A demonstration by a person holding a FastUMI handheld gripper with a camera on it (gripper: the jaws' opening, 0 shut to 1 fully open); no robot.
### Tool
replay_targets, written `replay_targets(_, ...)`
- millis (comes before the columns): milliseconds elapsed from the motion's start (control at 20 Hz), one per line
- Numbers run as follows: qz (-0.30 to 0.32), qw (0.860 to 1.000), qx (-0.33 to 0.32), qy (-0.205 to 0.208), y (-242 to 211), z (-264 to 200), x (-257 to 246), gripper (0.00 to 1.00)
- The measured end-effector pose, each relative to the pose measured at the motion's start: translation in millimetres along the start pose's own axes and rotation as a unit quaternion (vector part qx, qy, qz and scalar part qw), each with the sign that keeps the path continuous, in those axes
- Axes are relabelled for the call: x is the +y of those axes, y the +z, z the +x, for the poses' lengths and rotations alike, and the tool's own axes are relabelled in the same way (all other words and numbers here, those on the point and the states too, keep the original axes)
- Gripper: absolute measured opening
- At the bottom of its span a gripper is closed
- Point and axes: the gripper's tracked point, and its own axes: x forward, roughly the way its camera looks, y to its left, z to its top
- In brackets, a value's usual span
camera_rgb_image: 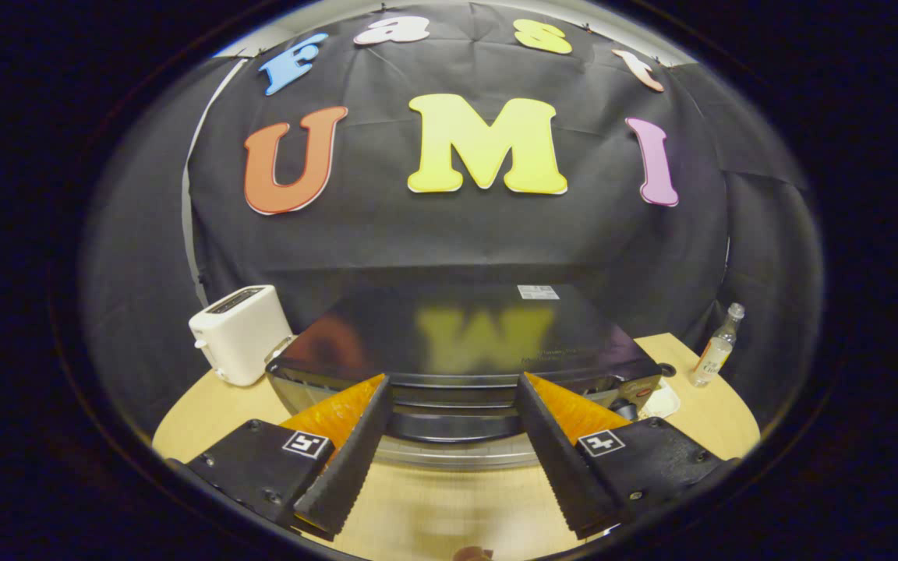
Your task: Open the toaster oven, put the food inside, and close the toaster oven door.
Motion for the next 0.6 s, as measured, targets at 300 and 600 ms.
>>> replay_targets(300, -0.018, 1.0, -0.019, -0.002, -52, -54, 1, 1.0)
replay_targets(600, 0.005, 1.0, 0.002, -0.006, -125, -85, 0, 1.0)
